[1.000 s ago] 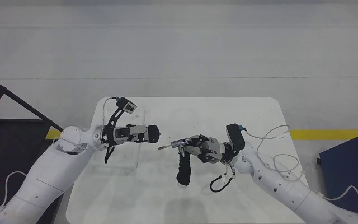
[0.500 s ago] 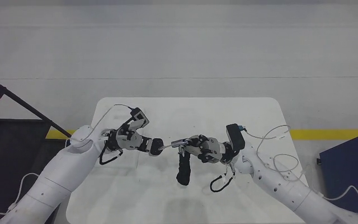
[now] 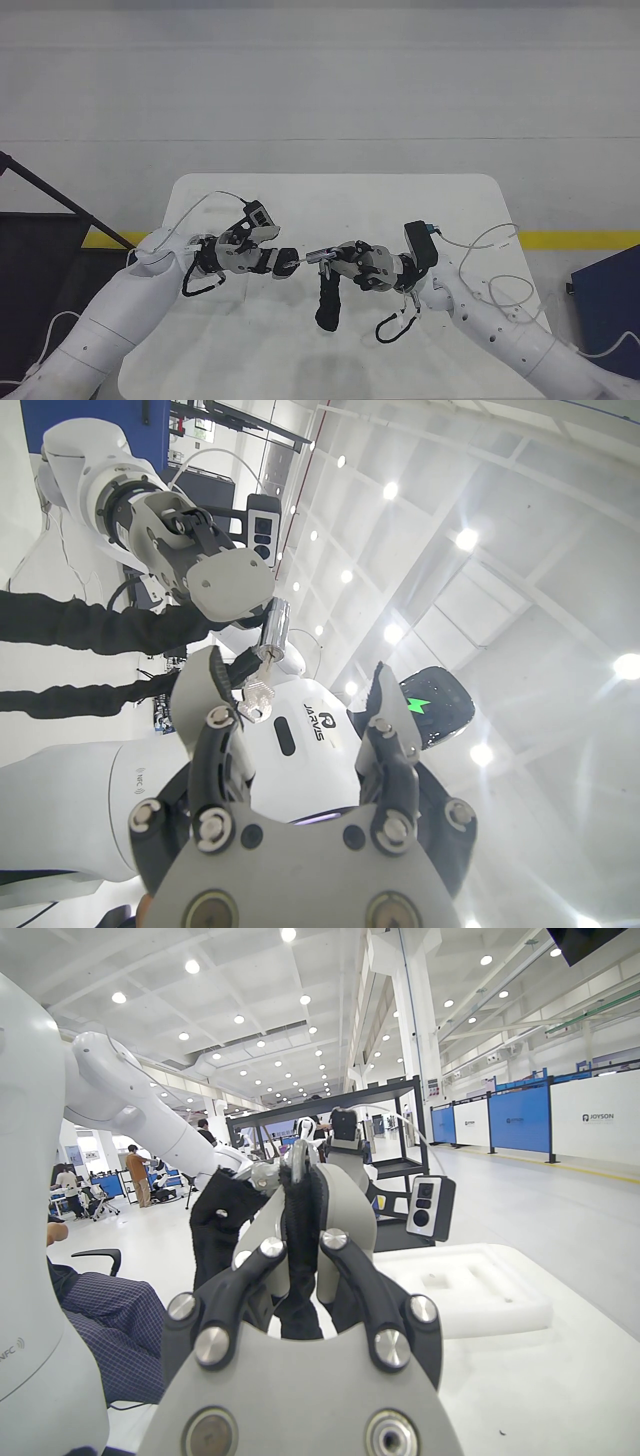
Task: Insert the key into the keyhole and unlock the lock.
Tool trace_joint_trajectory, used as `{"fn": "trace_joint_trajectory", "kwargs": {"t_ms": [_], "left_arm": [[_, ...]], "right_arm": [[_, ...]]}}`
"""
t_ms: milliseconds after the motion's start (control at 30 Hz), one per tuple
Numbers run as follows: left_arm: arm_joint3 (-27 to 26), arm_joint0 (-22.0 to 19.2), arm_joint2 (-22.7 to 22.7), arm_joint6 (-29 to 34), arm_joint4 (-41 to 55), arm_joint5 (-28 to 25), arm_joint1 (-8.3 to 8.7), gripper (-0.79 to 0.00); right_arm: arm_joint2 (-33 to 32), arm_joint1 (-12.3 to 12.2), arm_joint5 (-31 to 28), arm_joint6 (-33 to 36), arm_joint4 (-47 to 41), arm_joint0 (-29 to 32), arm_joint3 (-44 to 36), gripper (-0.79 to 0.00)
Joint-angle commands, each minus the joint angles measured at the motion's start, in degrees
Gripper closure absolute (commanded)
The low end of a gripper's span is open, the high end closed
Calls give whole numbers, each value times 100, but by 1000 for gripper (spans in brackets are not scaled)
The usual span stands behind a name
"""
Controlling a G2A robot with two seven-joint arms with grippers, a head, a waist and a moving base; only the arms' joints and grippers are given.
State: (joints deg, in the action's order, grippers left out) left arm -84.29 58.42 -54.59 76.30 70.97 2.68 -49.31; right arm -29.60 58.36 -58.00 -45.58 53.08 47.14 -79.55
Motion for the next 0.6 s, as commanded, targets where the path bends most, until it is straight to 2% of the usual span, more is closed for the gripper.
{"fn": "trace_joint_trajectory", "kwargs": {"t_ms": [0,167,233,300,567], "left_arm": [[-25,31,-7,44,-28,36,-12,-382],[-109,93,-49,134,-154,104,-43,-366],[-142,100,-73,140,-220,82,-57,-225],[-173,110,-100,149,-248,52,-73,0],[-266,187,-234,242,-717,-244,-103,0]], "right_arm": [[0,0,0,0,0,0,0,0],[0,0,0,0,0,0,0,0],[0,0,0,0,0,0,0,0],[0,0,0,0,0,0,0,0],[0,0,0,0,0,0,0,0]]}}
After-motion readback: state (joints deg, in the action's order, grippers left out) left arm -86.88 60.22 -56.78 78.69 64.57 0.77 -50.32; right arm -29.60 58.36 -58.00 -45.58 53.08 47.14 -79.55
